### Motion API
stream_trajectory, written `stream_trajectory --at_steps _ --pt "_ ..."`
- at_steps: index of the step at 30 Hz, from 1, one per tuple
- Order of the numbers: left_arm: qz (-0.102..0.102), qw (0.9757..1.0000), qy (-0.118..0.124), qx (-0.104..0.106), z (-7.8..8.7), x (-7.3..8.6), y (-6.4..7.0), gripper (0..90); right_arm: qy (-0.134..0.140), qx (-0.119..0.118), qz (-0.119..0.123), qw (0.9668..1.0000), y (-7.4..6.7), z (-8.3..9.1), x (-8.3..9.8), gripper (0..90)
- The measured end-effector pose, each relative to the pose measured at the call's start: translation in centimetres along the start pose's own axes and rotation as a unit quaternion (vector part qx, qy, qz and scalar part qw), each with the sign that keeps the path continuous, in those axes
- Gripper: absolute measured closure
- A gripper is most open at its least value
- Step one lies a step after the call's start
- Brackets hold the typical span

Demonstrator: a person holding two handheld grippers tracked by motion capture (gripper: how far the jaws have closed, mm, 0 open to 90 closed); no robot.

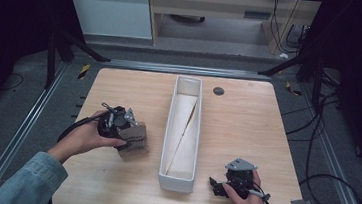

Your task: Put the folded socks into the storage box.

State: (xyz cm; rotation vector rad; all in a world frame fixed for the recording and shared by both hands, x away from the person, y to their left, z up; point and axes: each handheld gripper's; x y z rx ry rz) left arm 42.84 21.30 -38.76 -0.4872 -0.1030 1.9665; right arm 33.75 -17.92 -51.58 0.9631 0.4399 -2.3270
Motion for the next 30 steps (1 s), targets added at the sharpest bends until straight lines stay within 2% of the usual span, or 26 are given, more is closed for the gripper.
stream_trajectory --at_steps 3,9,11,13,17,23,26,30 --pt "-0.015 0.9998 -0.006 0.011 -0.4 -0.3 0.2 28.7 0.0 0.0 0.0 1.0 0.0 0.0 0.0 0.5" --pt "-0.025 0.9991 -0.02 0.03 -1.3 -0.9 0.3 28.7 0.0 0.0 0.0 1.0 0.0 0.0 0.0 0.4" --pt "-0.025 0.9988 -0.021 0.035 -1.8 -1.1 0.3 27.9 0.0 0.0 0.0 1.0 0.0 0.0 0.0 0.4" --pt "-0.034 0.9981 -0.033 0.039 -2.7 -1.4 0.5 26.8 0.0 0.0 0.0 1.0 0.0 0.0 0.0 0.4" --pt "-0.037 0.998 -0.034 0.038 -3.4 -1.5 0.7 25.0 0.0 0.0 0.0 1.0 0.0 0.0 0.0 0.4" --pt "-0.053 0.9973 -0.042 0.029 -4.3 -1.6 1.1 22.9 0.0 0.0 0.0 1.0 0.0 0.0 0.0 0.4" --pt "-0.055 0.9972 -0.044 0.025 -4.5 -1.7 1.1 24.6 0.0 0.0 0.0 1.0 0.0 0.0 0.0 0.4" --pt "-0.05 0.9977 -0.042 0.014 -4.6 -1.7 1.1 33.9 0.0 0.0 0.0 1.0 0.0 0.0 0.0 0.4"
Point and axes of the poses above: each handheld gripper's, and its own axes: z roughly backward along the jaws, x roughly out of its underside, y roughly to its right, and after that the axes turned 7 degrees about -x, right-handed
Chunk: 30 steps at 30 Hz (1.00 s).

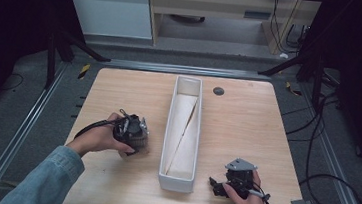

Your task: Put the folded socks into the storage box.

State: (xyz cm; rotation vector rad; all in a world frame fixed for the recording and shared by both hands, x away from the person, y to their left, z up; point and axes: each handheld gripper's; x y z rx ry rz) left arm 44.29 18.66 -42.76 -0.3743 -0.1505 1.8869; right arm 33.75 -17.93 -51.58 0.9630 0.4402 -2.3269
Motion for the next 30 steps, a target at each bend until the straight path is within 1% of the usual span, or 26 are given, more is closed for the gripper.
stream_trajectory --at_steps 2,4,11,15,19,21,26,28,30 --pt "0.003 1.0 0.001 0.003 -0.1 0.0 -0.1 35.1 0.0 0.0 0.0 1.0 0.0 0.0 0.0 0.4" --pt "0.001 1.0 0.0 0.002 -0.1 0.0 -0.1 36.5 0.0 0.0 0.0 1.0 0.0 0.0 0.0 0.4" --pt "0.001 1.0 -0.002 -0.002 0.0 0.1 0.0 49.0 0.0 0.0 0.0 1.0 0.0 0.0 0.0 0.4" --pt "0.013 0.9999 0.004 0.004 0.2 0.3 -0.4 56.6 0.0 0.0 0.0 1.0 0.0 0.0 0.0 0.4" --pt "0.02 0.9997 0.009 0.01 0.5 0.4 -0.7 62.3 0.0 0.0 0.0 1.0 0.0 0.0 0.0 0.4" --pt "0.027 0.9995 0.014 0.011 0.7 0.6 -0.9 63.8 0.0 0.0 0.001 1.0 0.0 0.0 0.0 0.4" --pt "0.035 0.999 0.023 0.012 1.4 0.9 -1.2 65.7 -0.001 -0.001 0.002 1.0 0.0 0.0 0.0 0.4" --pt "0.034 0.9991 0.024 0.008 1.7 1.0 -1.3 66.2 -0.001 -0.001 0.002 1.0 0.0 0.0 0.0 0.4" --pt "0.037 0.9988 0.031 0.005 2.5 1.1 -1.6 66.3 -0.001 -0.001 0.003 1.0 0.0 0.0 0.0 0.4"
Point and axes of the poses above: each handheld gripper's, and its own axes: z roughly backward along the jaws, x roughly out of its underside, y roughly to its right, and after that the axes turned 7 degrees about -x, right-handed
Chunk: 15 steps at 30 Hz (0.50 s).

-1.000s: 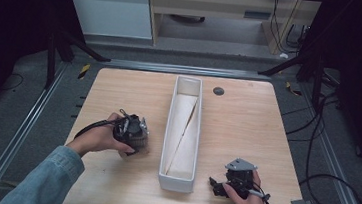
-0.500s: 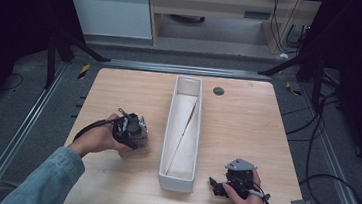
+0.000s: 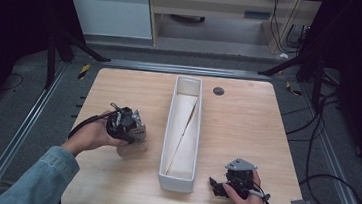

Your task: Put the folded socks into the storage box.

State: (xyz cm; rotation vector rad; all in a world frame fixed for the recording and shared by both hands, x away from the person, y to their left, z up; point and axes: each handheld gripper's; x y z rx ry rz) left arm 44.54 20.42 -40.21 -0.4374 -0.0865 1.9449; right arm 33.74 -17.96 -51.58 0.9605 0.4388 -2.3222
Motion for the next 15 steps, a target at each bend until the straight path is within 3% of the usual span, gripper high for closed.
stream_trajectory --at_steps 10,15 --pt "-0.003 0.9999 0.014 -0.001 1.6 0.1 -0.1 66.3 0.0 0.0 0.0 1.0 0.0 0.0 0.0 0.4" --pt "-0.021 0.9996 0.019 -0.007 3.3 -0.6 -0.2 66.2 0.0 0.0 0.0 1.0 0.0 0.0 0.0 0.4"
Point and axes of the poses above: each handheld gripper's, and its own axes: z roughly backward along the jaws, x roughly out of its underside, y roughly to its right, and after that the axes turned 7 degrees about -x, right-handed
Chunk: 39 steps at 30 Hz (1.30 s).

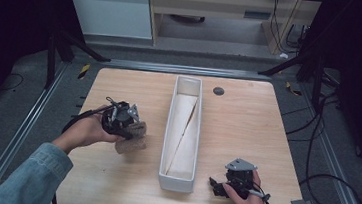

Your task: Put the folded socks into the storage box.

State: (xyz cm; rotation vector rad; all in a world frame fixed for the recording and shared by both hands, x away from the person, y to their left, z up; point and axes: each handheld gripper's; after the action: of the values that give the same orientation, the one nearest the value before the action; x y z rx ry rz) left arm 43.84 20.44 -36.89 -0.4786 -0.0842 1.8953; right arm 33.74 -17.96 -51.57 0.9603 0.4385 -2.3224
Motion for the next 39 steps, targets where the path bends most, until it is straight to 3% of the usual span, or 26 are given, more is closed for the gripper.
stream_trajectory --at_steps 16,25,39 --pt "-0.016 0.9996 0.02 -0.007 3.1 -1.7 -0.3 65.9 0.0 0.0 0.0 1.0 0.0 0.0 0.0 0.4" --pt "-0.029 0.9991 0.03 -0.008 4.5 -2.7 0.5 65.8 0.0 -0.001 0.002 1.0 0.0 0.0 0.0 0.4" --pt "-0.037 0.9985 0.039 -0.012 6.3 -3.2 0.6 65.7 0.0 -0.001 0.003 1.0 0.0 0.0 0.0 0.4"
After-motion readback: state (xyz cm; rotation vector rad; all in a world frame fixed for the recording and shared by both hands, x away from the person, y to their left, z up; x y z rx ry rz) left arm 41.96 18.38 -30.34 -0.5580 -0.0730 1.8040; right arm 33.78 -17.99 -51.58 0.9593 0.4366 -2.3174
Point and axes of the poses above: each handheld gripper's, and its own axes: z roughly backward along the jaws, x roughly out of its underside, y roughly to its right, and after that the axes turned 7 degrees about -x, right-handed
